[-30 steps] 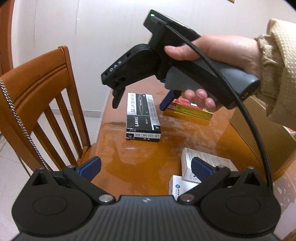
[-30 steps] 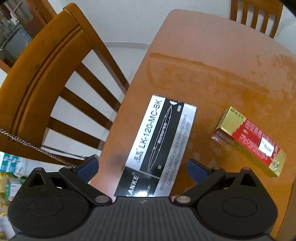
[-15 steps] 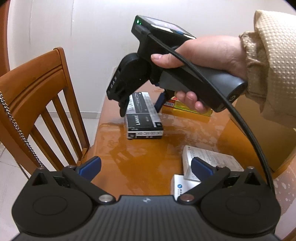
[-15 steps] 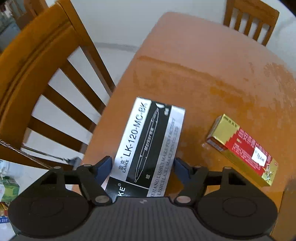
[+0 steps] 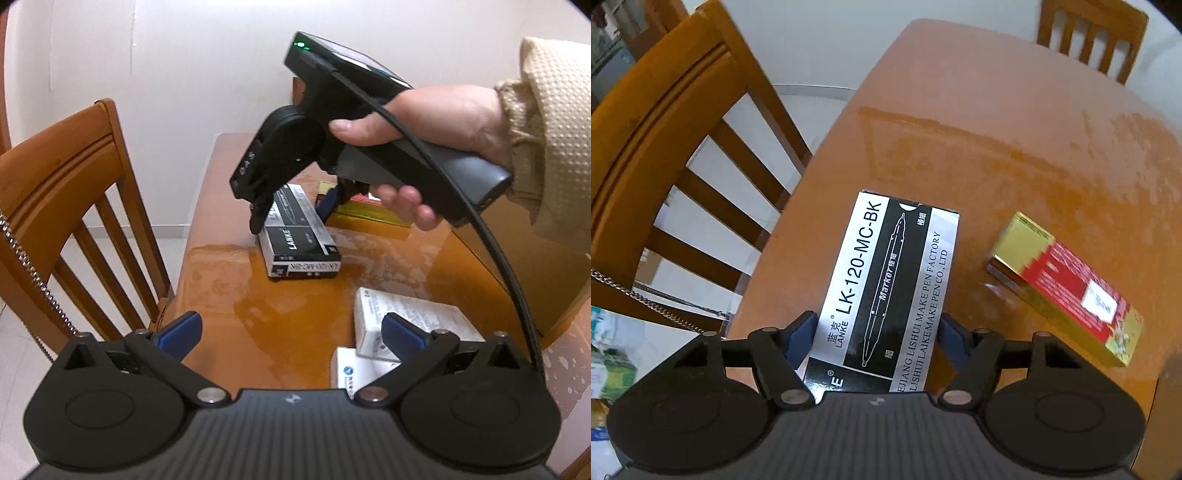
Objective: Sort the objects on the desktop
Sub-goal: 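Grasp the LANKE marker box with the right gripper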
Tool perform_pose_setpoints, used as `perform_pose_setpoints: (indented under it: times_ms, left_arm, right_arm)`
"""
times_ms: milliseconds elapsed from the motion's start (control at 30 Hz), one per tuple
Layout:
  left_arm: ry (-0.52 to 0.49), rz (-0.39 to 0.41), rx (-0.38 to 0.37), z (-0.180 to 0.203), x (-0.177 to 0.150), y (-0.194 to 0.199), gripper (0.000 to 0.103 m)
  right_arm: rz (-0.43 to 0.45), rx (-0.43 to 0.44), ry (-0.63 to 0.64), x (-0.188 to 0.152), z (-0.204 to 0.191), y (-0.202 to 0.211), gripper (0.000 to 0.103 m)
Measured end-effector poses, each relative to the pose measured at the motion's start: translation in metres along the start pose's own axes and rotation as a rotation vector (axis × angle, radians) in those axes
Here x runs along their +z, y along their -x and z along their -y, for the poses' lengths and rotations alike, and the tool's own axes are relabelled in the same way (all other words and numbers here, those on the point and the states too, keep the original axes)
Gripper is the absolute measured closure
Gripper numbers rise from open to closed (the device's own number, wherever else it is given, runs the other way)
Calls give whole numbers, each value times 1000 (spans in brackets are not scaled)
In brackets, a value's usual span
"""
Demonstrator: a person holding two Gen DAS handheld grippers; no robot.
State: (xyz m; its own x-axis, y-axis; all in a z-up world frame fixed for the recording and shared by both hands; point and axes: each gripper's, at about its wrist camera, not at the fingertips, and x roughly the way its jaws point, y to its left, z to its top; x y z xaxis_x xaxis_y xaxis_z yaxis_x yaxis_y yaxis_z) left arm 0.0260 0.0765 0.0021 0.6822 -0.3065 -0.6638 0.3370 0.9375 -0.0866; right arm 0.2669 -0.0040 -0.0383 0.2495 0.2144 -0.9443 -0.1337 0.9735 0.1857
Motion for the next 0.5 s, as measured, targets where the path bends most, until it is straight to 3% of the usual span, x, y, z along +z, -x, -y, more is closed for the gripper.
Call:
perform_pose_setpoints:
  times_ms: [500]
  left_arm:
    - [-89,-12,-43,29,14,-7,0]
  right_arm:
    - [2,124,-116,-25,54,32,29]
